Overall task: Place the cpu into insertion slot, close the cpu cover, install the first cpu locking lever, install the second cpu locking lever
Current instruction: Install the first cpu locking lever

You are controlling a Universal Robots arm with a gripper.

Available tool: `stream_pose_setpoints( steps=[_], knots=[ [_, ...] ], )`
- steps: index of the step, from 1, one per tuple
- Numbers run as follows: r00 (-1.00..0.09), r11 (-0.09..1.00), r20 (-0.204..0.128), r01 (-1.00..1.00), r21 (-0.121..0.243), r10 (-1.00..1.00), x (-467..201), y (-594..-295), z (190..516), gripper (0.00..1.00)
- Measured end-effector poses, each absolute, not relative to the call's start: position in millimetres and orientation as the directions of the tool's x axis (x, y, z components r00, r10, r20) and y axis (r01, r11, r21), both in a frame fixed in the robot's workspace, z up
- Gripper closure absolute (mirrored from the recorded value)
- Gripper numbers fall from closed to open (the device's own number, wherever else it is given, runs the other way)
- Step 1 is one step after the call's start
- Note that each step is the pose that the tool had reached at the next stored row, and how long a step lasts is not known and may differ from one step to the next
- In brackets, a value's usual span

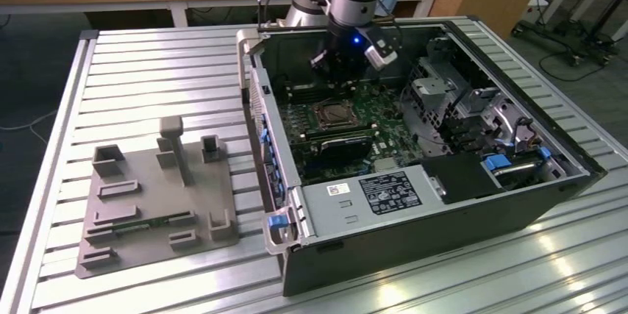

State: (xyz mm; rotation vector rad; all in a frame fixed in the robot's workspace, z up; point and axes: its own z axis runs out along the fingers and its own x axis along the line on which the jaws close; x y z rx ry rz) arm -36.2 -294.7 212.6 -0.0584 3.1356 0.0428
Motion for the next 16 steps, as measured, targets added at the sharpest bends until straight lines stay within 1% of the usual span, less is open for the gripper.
stream_pose_setpoints(
  steps=[16],
  knots=[
    [-0.999,0.999,-0.019,-0.038,0.027,-0.037,-32.7,-290.9,212.7,0.89]
  ],
)
